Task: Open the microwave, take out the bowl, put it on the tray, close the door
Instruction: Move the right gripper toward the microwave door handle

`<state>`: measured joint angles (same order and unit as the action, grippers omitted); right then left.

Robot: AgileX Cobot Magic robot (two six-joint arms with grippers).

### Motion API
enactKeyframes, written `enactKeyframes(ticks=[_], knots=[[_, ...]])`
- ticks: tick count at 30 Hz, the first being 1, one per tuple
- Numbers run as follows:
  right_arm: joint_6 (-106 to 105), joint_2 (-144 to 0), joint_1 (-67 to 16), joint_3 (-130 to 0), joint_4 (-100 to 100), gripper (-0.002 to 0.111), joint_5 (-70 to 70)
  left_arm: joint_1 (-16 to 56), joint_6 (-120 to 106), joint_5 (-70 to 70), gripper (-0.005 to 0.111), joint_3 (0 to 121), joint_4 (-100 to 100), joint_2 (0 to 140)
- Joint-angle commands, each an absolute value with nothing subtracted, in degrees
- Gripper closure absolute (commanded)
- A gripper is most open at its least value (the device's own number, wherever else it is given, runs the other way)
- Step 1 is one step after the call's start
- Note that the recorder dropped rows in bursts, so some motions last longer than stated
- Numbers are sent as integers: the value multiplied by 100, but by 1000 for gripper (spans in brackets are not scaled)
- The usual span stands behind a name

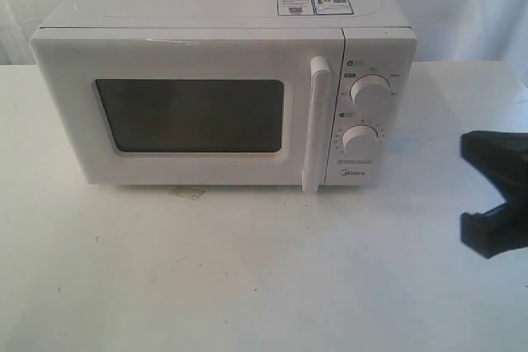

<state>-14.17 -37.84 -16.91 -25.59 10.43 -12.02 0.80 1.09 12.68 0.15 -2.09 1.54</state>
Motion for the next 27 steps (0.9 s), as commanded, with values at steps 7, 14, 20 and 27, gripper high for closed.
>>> enactKeyframes(ticks=[7, 14, 20, 27], knots=[[-2546, -5944, -2576, -3821, 1843, 108, -3376, 65, 125, 1288, 107, 0, -255, 118], [-2383, -6733, -2214, -4451, 1802, 108, -2789, 65, 125, 1288, 107, 0, -255, 118], [-2333, -6734, -752, -4623, 1714, 108, -2406, 65, 125, 1288, 107, 0, -255, 118], [-2840, -6895, 196, -4623, 2508, 108, -2249, 65, 125, 1288, 107, 0, -255, 118]])
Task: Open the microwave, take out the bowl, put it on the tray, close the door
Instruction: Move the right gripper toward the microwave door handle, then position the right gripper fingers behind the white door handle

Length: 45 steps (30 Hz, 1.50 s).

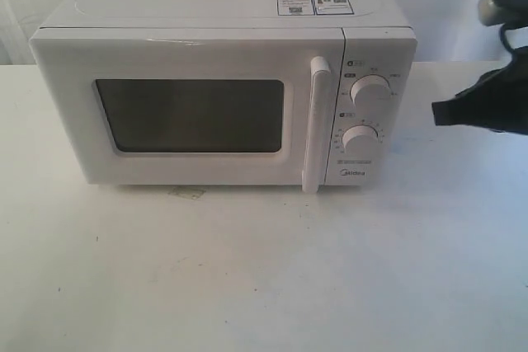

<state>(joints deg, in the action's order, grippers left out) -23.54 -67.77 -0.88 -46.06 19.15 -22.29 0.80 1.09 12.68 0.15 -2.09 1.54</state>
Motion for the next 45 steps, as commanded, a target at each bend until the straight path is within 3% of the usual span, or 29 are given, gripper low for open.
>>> enactKeyframes(ticks=[1, 7, 12, 21, 23, 24, 26, 27, 45], knots=[[-3337, -6974, 196, -4640, 2980, 108, -2348, 65, 125, 1288, 107, 0, -255, 118], [-7736, -7550, 170, -4866, 6454, 108, -4711, 65, 125, 1288, 107, 0, -255, 118], [-10445, -7876, 170, -4877, 7382, 108, -6694, 65, 125, 1288, 107, 0, -255, 118], [-10478, -7888, 170, -4877, 7508, 106, -5368, 65, 125, 1288, 107, 0, -255, 118], [-10500, -7888, 170, -4877, 7672, 92, -5227, 65, 125, 1288, 107, 0, -255, 118], [-10516, -7888, 170, -4877, 7744, 77, -5178, 65, 125, 1288, 107, 0, -255, 118], [-10516, -7912, 170, -4877, 7744, 56, -4994, 65, 125, 1288, 107, 0, -255, 118], [-10576, -7946, 170, -4877, 7769, 51, -4956, 65, 125, 1288, 107, 0, -255, 118], [-11268, -8492, 170, -4877, 8289, 50, -5240, 65, 125, 1288, 107, 0, -255, 118]])
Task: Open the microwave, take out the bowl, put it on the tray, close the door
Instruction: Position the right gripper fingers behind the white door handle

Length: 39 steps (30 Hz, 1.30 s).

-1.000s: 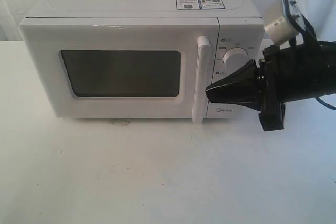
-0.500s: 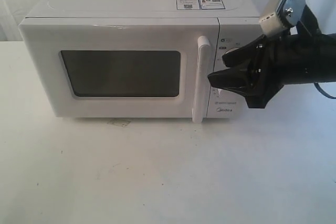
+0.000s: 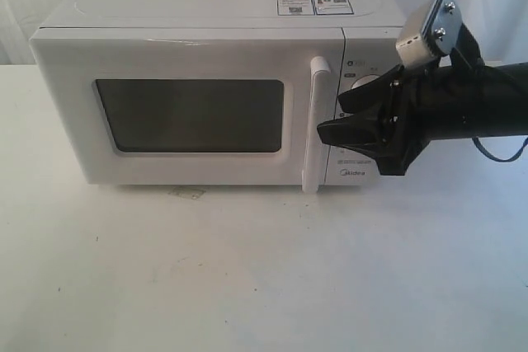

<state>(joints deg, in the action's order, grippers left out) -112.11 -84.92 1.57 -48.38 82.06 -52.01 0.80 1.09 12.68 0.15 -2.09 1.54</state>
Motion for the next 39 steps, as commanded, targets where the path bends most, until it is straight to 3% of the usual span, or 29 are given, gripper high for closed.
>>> enactKeyframes(ticks=[1, 28, 39], knots=[[-11268, -8492, 170, -4877, 8289, 50, -5180, 65, 125, 1288, 107, 0, -255, 118], [-11051, -8537, 170, -4877, 8613, 50, -4555, 65, 125, 1288, 107, 0, -255, 118], [-11462, -8983, 170, -4877, 9076, 50, -5151, 65, 125, 1288, 107, 0, -255, 118]])
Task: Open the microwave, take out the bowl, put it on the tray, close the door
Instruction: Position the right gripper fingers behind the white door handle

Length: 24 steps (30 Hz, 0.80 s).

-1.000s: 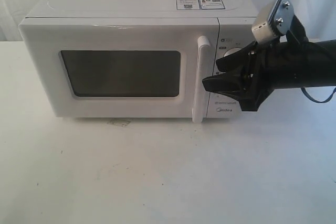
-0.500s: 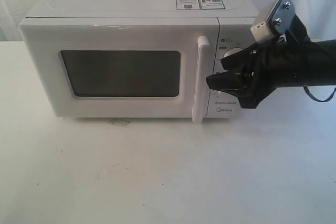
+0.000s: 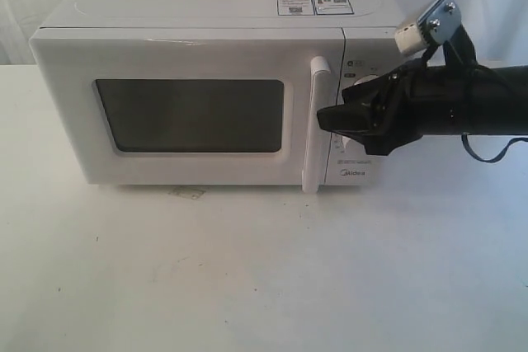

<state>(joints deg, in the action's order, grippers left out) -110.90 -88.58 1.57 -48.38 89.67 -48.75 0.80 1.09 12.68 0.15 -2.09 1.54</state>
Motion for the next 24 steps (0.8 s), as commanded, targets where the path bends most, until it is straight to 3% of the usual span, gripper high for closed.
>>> enactKeyframes(ticks=[1, 24], knots=[[-11581, -8997, 170, -4877, 9107, 50, -5236, 65, 125, 1288, 107, 0, -255, 118], [-12176, -9039, -32, -4988, 9571, 54, -5028, 65, 125, 1288, 107, 0, -255, 118]])
